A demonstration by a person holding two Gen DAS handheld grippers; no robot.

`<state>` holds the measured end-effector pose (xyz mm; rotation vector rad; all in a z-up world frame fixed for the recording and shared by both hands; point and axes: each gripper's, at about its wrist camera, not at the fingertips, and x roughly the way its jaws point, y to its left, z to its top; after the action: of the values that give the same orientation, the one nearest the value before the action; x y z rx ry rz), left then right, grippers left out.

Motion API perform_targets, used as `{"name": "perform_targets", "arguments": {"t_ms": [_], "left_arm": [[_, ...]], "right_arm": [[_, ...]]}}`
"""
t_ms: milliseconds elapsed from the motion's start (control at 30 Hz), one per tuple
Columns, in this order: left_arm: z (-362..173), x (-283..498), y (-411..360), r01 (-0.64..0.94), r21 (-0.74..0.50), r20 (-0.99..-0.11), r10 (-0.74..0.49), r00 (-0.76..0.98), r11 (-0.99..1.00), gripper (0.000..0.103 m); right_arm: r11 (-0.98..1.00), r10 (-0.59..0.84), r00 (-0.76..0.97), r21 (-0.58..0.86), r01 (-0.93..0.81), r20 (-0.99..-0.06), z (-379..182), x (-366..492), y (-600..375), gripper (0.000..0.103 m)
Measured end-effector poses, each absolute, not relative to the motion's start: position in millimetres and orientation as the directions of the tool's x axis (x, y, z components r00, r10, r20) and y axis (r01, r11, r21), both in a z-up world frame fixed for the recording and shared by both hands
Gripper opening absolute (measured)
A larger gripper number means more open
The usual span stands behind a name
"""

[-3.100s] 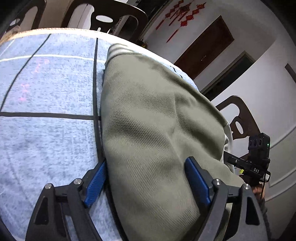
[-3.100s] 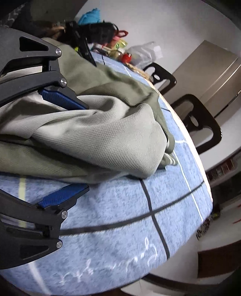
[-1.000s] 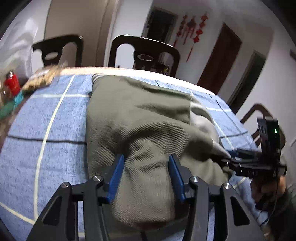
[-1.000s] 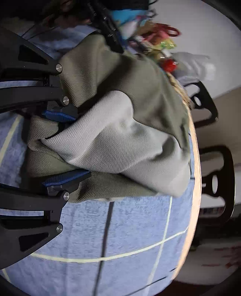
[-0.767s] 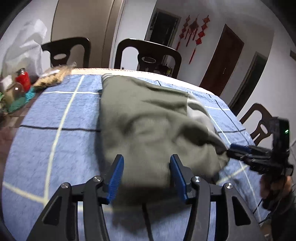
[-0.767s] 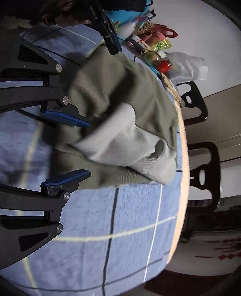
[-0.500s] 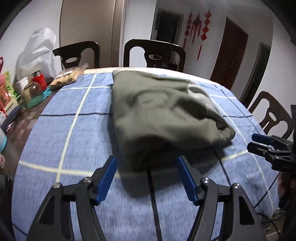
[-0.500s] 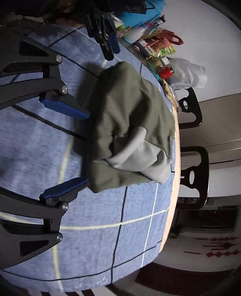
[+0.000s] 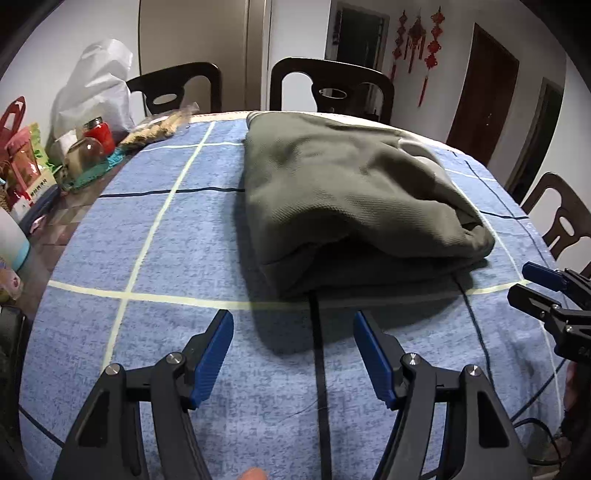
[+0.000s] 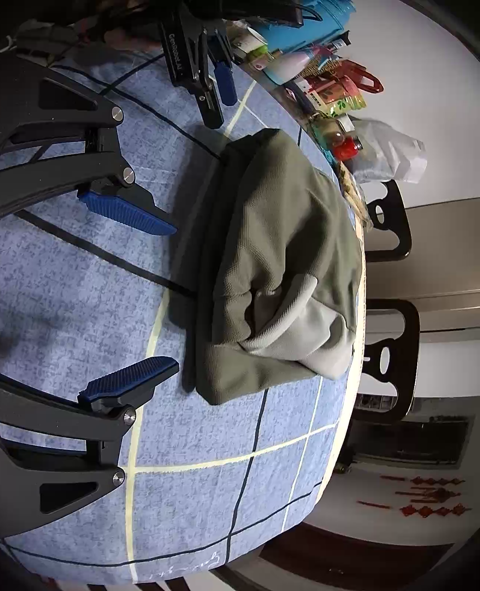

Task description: Fold large clothes

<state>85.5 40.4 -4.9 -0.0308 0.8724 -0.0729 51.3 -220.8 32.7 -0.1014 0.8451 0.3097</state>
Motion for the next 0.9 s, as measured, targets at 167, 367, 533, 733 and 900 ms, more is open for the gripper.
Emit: {"name": "perform_targets", "arguments": {"t_ms": [167,367,533,733,900], "left_arm": [[-8.2,85.8,41.4,0.053,-0.073,-0.772,-0.09,0.629,0.996,0.069],[-7.6,86.6,43.1,0.052,-0.07,-0.772,-0.087,0.63,0.996,0.069],[-6.9,86.0,42.5,0.055,-0.072,-0.772,-0.091,0.629,0.996,0.069],[-7.4,85.9,42.3,0.054,-0.076,-0.774,-0.093,0.626,0.996,0.069],[-7.1,85.2,41.5,0.055,-0.075,-0.774,-0.093,0.627,0.996,0.069]], "right_arm": [[0.95,0.231,0.619,0.038,-0.308,-0.75,31.0,51.1,-220.3,0.069],[0.952,0.221,0.622,0.028,-0.305,-0.751,31.3,50.4,-219.0,0.069],[0.953,0.22,0.621,0.029,-0.302,-0.752,31.6,50.3,-219.5,0.069],[0.953,0.218,0.62,0.026,-0.303,-0.754,31.8,49.6,-219.6,0.069],[0.952,0.218,0.62,0.025,-0.304,-0.754,31.7,49.8,-219.8,0.069]]}}
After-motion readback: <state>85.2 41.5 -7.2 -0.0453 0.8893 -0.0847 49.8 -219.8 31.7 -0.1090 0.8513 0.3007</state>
